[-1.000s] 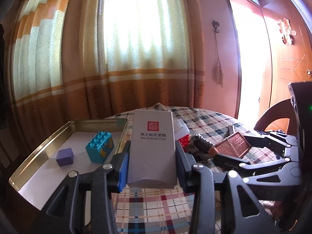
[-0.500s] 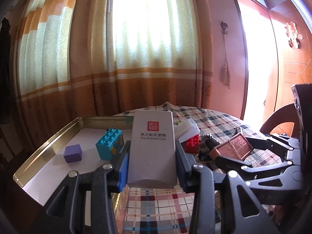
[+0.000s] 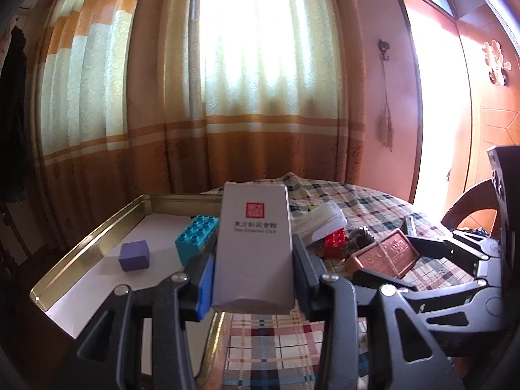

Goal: Organize rigid objects

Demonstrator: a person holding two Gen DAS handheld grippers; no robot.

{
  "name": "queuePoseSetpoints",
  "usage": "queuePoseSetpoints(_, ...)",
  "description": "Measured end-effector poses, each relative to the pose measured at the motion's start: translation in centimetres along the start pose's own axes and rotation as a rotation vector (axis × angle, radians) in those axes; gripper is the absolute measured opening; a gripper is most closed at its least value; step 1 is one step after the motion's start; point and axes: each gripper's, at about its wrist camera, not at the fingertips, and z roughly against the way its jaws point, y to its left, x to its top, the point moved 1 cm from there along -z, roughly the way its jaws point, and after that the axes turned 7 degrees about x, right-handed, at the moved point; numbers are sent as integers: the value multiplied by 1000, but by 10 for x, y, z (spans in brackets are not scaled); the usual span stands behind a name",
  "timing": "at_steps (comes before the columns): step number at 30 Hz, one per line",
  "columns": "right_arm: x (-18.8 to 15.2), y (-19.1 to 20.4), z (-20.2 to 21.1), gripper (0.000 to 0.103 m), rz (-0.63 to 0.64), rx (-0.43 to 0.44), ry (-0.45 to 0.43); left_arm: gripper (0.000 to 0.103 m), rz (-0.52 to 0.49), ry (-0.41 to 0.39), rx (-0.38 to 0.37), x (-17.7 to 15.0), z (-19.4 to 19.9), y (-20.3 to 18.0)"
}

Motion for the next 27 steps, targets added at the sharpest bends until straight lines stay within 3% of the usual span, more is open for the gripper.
queuePoseSetpoints(27, 1, 19, -10, 79, 23, 74, 42, 40, 55, 9, 32, 8, -4, 22)
